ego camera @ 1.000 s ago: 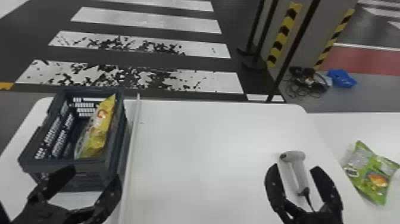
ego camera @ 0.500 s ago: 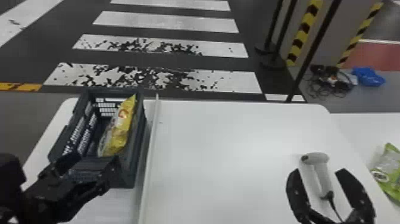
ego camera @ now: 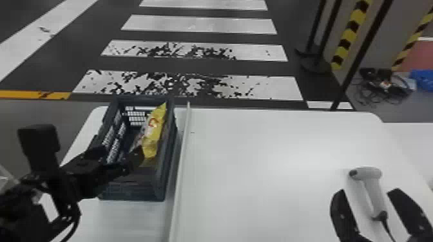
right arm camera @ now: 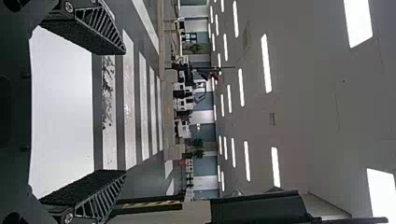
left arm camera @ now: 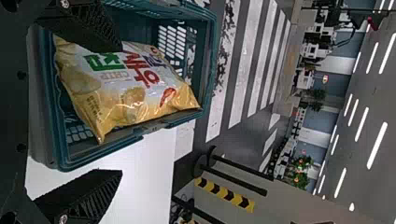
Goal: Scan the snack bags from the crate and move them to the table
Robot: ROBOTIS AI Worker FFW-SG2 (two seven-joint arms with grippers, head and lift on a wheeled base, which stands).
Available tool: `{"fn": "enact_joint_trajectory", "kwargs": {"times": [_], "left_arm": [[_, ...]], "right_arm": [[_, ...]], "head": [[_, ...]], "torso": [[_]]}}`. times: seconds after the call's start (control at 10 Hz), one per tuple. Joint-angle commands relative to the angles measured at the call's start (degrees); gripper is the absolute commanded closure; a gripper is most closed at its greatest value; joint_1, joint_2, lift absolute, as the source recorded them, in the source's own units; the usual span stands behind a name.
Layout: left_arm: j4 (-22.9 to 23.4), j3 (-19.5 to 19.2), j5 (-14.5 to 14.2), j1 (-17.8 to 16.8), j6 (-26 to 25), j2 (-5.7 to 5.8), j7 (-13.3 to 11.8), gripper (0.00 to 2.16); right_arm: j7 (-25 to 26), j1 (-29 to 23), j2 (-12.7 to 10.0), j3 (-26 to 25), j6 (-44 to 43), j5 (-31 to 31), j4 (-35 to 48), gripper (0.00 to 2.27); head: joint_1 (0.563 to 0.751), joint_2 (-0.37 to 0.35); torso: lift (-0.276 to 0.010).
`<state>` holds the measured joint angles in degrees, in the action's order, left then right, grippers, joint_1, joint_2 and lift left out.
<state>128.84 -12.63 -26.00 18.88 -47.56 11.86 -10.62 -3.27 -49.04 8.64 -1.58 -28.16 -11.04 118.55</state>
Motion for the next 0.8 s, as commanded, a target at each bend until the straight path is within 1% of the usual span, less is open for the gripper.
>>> {"fn": "enact_joint_trajectory", "kwargs": {"times": [0.0, 0.2, 0.3, 0.4, 0.7], "left_arm": [[-3.07, -0.37, -0.27, -4.47, -2.5, 0.0, -0.11, 0.08], [-8.17, -0.37, -0.8, -11.06, -5.31, 0.09, -0.28, 0.08], [-10.54, -0.29, -1.24, -13.96, -7.59, 0.09, -0.28, 0.08], [-12.74, -0.2, -1.77, -16.16, -8.47, 0.0, -0.28, 0.08], [-18.98, 0.5, -2.03, -21.25, -11.64, 0.0, -0.28, 0.08]], "right_arm": [[-0.07, 0.0, 0.42, -0.09, 0.0, -0.03, -0.17, 0.09], [-0.07, -0.18, 1.03, -0.44, 0.18, -0.03, -0.52, 0.09], [-0.07, -0.18, 1.38, -0.44, 0.0, -0.03, -1.13, 0.09], [-0.07, -0.09, 1.65, -0.53, 0.0, -0.03, -1.75, 0.09], [-0.07, 0.35, 2.53, -0.62, -0.88, -0.65, -3.24, 0.09]], "head": [[0.695, 0.005], [0.695, 0.015], [0.695, 0.019], [0.695, 0.019], [0.695, 0.012]], "torso": [[-0.095], [-0.095], [-0.095], [-0.095], [-0.095]]}}
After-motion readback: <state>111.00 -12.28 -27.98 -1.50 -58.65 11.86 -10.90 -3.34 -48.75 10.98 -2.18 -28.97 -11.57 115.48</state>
